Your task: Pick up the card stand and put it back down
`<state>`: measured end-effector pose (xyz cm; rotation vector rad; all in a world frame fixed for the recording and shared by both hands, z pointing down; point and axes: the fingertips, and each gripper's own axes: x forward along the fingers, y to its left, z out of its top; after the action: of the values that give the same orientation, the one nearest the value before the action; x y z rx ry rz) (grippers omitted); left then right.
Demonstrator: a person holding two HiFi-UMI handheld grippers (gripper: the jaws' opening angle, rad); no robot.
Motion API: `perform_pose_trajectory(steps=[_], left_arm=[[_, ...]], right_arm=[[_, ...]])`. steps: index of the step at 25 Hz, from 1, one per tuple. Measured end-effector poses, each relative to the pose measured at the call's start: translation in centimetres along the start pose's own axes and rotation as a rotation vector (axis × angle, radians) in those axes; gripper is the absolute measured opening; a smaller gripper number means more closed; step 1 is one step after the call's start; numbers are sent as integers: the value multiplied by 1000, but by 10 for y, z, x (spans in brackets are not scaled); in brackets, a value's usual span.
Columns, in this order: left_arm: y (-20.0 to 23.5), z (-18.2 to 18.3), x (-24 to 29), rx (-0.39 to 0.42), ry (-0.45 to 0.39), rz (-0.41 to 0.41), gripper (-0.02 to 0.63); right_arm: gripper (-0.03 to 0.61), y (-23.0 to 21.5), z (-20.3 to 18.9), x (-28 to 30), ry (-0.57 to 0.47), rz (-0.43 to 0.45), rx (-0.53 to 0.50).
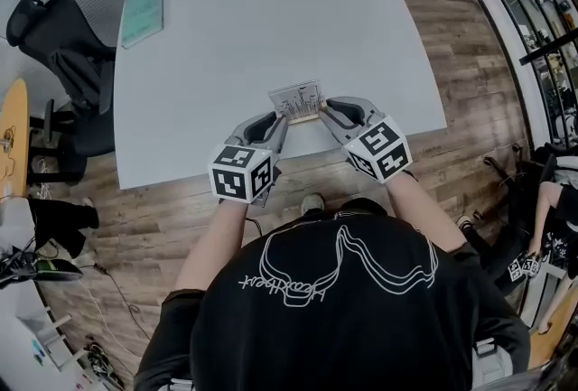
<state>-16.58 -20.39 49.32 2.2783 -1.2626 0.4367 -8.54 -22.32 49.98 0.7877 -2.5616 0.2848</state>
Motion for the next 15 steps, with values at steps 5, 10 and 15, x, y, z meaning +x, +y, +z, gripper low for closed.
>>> perform_pose_trajectory(steps=[5, 10, 15], left_arm=[[10, -17, 13, 11, 27, 4, 86], [19, -29, 23, 15, 50, 6, 86], [19, -38, 28, 19, 55, 3, 86]], right_arm=[[84, -3, -21, 16, 9, 9, 28], [84, -5, -35, 28, 22, 2, 48], [84, -7, -46, 31, 41, -2, 45]])
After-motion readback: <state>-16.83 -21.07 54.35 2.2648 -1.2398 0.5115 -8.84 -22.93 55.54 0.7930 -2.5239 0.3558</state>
